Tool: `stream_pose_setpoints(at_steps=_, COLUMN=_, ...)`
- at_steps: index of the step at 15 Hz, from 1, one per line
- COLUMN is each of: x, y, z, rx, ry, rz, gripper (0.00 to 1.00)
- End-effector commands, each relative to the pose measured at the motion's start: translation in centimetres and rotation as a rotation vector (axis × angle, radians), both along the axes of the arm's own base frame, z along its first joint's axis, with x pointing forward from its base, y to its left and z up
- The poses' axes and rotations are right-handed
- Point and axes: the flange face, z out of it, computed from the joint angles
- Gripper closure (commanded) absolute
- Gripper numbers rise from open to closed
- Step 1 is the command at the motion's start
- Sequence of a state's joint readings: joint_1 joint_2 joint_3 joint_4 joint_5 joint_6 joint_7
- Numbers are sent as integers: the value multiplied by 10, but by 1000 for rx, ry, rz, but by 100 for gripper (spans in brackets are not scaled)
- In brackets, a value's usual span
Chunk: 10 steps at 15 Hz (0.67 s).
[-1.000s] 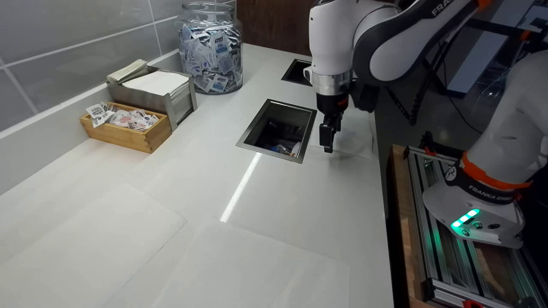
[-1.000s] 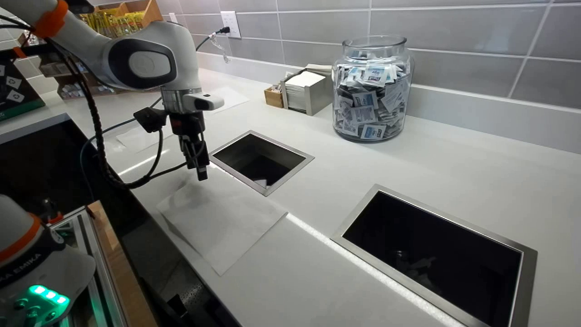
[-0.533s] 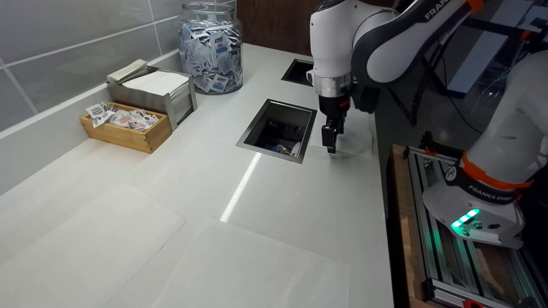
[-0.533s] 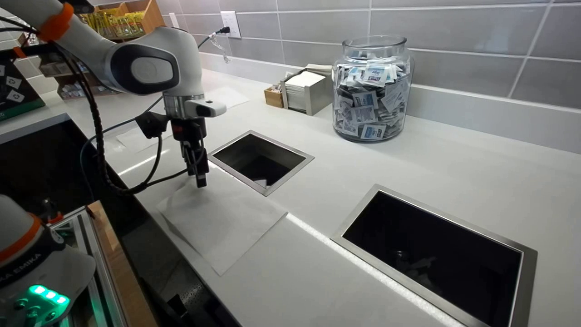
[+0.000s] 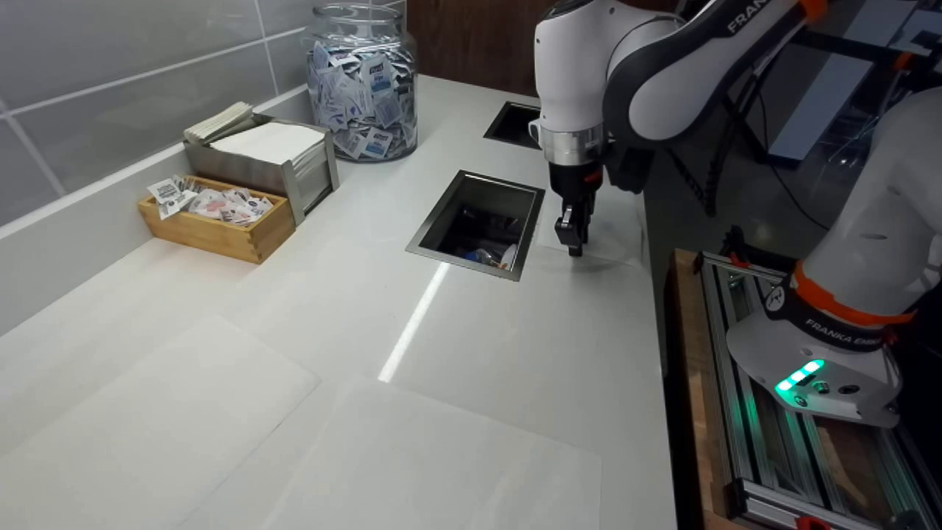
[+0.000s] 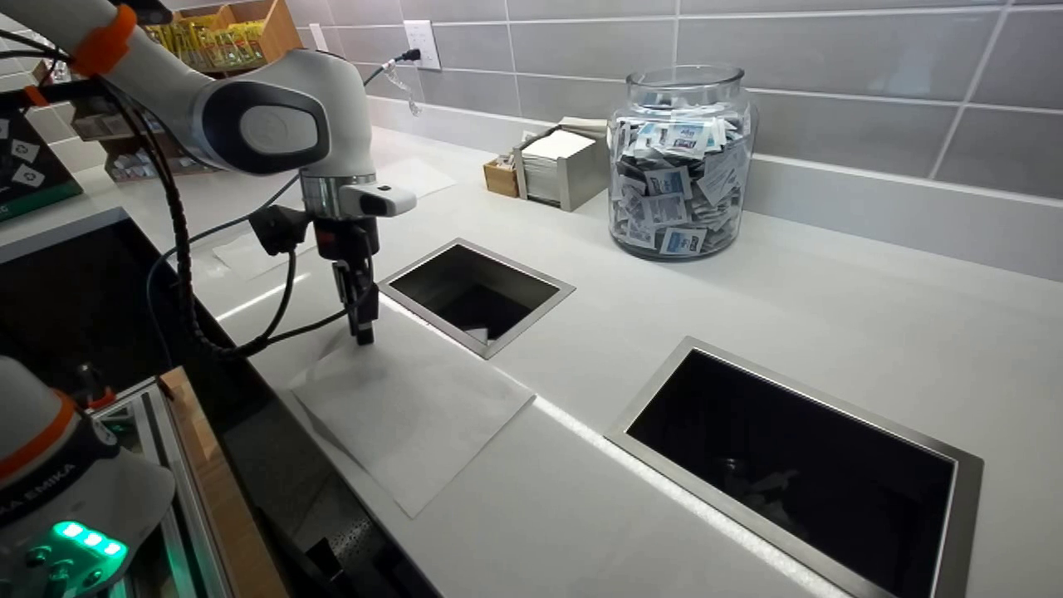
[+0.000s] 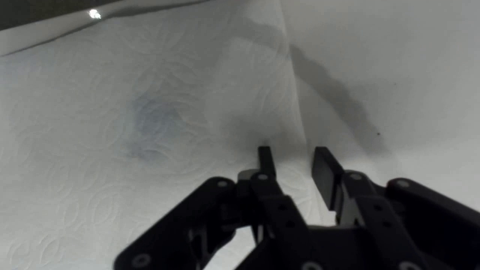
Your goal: Move the piece of tissue forward, pick up the white sachet and then throw it in the opening on the left
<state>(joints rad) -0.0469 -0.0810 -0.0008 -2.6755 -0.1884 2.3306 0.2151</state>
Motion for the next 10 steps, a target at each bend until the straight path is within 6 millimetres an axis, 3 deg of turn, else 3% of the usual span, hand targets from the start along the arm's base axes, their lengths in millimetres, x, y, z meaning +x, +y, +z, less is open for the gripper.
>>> stream_pose_setpoints(at_steps=1, x=-3, y=-3, z=-2, rx=-21, ry=18, rz=7, gripper=91)
stream_pose_setpoints(at_steps=4, x=-3, y=-2, z=-2, rx=-21, ry=18, rz=10, gripper=100)
stream_pose_setpoints(at_steps=10, x=-1, y=3, z=5, rx=-23, ry=-3, rz=29, gripper=100)
